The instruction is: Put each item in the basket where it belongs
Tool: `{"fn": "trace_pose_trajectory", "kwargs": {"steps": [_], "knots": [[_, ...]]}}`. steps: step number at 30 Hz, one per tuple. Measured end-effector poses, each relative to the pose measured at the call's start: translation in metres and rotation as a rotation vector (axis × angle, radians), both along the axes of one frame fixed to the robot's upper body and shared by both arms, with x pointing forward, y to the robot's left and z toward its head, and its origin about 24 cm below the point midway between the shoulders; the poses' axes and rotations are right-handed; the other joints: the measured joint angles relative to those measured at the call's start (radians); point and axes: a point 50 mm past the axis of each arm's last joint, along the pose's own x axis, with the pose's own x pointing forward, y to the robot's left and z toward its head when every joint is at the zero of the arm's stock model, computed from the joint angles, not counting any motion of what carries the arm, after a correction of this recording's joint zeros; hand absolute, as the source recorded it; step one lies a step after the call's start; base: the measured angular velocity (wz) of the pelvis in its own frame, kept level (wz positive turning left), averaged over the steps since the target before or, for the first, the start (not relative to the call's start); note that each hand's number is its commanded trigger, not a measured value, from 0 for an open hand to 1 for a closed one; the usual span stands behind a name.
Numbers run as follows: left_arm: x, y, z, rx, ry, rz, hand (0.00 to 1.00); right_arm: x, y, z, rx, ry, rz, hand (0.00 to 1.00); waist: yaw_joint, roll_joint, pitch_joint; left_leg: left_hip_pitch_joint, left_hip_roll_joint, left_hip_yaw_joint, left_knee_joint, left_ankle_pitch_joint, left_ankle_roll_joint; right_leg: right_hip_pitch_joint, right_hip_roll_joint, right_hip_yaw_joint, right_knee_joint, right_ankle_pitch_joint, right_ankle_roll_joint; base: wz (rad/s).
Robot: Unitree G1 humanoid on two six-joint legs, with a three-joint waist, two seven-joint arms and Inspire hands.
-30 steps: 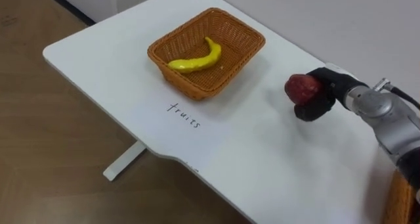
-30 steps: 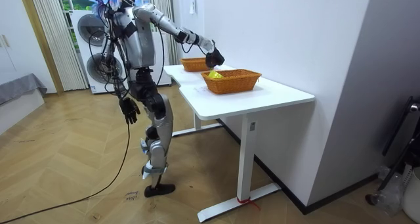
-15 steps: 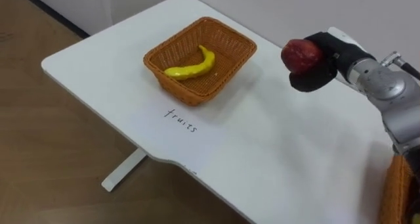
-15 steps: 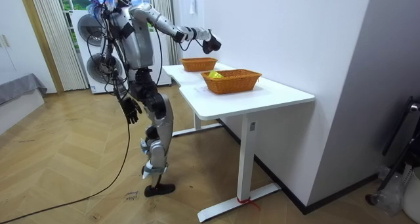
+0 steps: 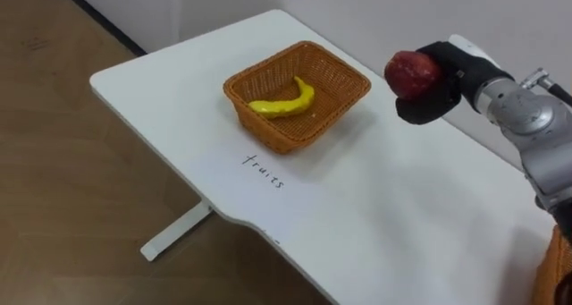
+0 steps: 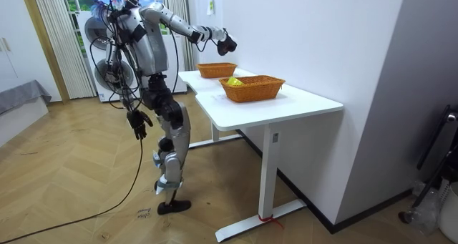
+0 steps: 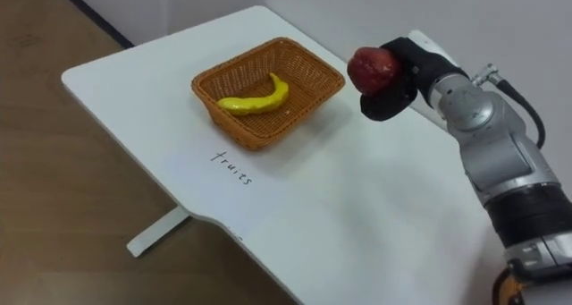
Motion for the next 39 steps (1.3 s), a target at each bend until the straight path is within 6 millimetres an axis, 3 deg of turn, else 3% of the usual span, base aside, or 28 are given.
{"fn": "trace_pose_trajectory", "kwargs": {"steps": [7,19,29,39], "knots": [[-0.009,0.003,0.004,0.01,0.015,-0.001,0.0,-0.002,0.002,-0.008,-0.006,0.029,0.009,1.0,0.018,-0.01,0.0044,-0.001,-0.004,-0.014,0.002,0.0,0.0,0.006,-0.001,-0.022,0.001,-0.001,0.002,0.06],[-0.012,0.007,0.008,0.024,0.003,-0.011,0.0,-0.003,0.004,-0.009,0.011,0.036,0.017,1.0,0.044,-0.011,0.0039,0.0,-0.007,-0.031,0.003,0.0,-0.001,0.017,0.002,-0.025,-0.001,-0.004,0.007,0.06],[-0.013,0.009,0.01,0.031,0.007,-0.015,0.0,-0.003,0.009,-0.015,-0.008,0.055,0.037,1.0,0.046,-0.011,0.0037,0.0,-0.007,-0.034,0.005,0.001,-0.002,0.02,0.003,-0.029,-0.001,-0.004,0.007,0.0],[-0.02,0.015,0.015,0.037,0.015,-0.02,0.0,-0.003,0.009,-0.015,-0.01,0.054,0.036,1.0,0.05,-0.024,-0.0024,-0.003,-0.013,-0.05,0.01,0.001,-0.003,0.025,0.0,-0.06,0.002,-0.005,0.009,0.04]]}}
